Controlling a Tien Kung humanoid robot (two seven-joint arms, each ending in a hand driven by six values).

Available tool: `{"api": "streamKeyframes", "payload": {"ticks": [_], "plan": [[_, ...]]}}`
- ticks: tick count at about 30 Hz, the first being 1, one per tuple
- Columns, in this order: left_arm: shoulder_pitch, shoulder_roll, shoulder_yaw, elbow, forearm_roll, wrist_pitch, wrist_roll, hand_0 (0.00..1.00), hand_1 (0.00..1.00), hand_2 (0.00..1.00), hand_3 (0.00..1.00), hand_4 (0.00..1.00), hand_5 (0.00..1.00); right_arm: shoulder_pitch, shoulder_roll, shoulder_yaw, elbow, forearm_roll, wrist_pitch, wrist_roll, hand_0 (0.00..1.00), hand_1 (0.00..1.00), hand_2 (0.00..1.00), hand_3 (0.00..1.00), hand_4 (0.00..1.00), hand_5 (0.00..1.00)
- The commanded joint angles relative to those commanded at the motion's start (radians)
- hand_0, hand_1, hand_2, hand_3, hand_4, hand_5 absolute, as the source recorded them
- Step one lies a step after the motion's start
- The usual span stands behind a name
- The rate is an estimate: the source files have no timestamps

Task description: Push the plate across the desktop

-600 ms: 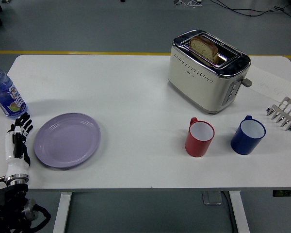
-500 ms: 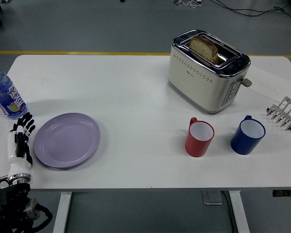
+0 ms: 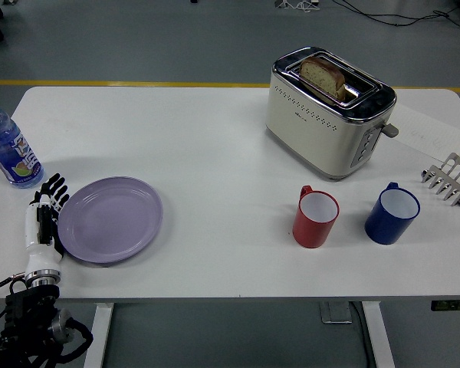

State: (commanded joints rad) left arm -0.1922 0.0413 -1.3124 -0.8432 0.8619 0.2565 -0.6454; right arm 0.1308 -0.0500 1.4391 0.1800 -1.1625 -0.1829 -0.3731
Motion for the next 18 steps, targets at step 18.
{"api": "streamKeyframes", "payload": {"ticks": [18], "plan": [[-0.043, -0.005, 0.098, -0.010, -0.078, -0.006, 0.000, 0.825, 0.847, 0.859, 0.782, 0.500, 0.998, -0.001, -0.001, -0.006, 0.000, 0.004, 0.000, 0.002, 0.516, 0.483, 0.596, 0.543, 0.181, 0.270]]}}
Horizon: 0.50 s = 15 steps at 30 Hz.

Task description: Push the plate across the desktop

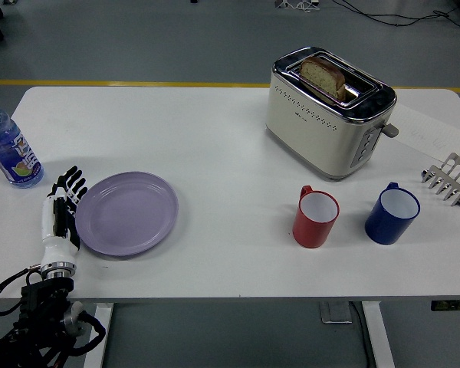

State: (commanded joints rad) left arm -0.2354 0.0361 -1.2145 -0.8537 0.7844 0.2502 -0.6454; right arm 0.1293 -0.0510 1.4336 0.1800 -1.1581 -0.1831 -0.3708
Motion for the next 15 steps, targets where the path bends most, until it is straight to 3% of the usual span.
{"api": "streamKeyframes", "payload": {"ticks": [15], "plan": [[-0.020, 0.000, 0.109, -0.026, -0.057, 0.003, 0.000, 0.819, 0.844, 0.855, 0.771, 0.498, 0.998, -0.006, -0.002, -0.003, 0.000, 0.002, -0.001, 0.001, 0.515, 0.483, 0.595, 0.544, 0.182, 0.267]]}}
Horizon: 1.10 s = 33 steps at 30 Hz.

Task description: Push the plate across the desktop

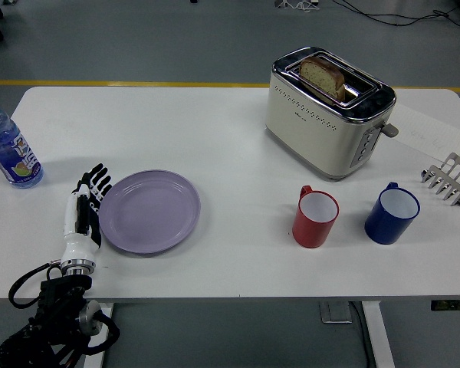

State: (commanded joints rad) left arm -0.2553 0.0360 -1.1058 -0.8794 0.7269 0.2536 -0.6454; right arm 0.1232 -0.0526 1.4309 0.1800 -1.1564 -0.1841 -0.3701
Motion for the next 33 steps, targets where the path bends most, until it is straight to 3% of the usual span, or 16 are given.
{"api": "streamKeyframes", "payload": {"ticks": [33], "plan": [[-0.038, 0.015, 0.190, -0.052, -0.058, -0.012, 0.000, 0.813, 0.835, 0.850, 0.764, 0.488, 0.987, 0.006, -0.004, -0.003, 0.000, 0.002, -0.002, 0.002, 0.515, 0.483, 0.595, 0.545, 0.186, 0.271]]}}
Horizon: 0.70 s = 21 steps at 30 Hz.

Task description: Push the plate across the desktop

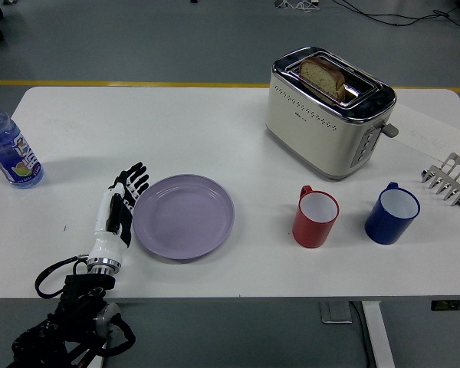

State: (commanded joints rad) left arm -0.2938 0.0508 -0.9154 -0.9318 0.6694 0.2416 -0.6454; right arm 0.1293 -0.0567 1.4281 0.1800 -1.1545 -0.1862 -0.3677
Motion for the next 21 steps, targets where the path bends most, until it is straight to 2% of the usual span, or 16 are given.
{"api": "streamKeyframes", "payload": {"ticks": [15, 21], "plan": [[-0.022, 0.010, 0.101, -0.034, -0.034, -0.010, 0.000, 0.814, 0.834, 0.849, 0.765, 0.482, 0.978, 0.000, -0.001, 0.008, 0.000, -0.007, 0.001, 0.001, 0.515, 0.483, 0.595, 0.546, 0.190, 0.275], [-0.027, 0.012, 0.118, -0.054, -0.034, -0.012, 0.000, 0.814, 0.833, 0.849, 0.765, 0.482, 0.974, 0.000, -0.001, 0.009, 0.000, -0.008, 0.001, 0.001, 0.515, 0.483, 0.595, 0.546, 0.191, 0.277]]}}
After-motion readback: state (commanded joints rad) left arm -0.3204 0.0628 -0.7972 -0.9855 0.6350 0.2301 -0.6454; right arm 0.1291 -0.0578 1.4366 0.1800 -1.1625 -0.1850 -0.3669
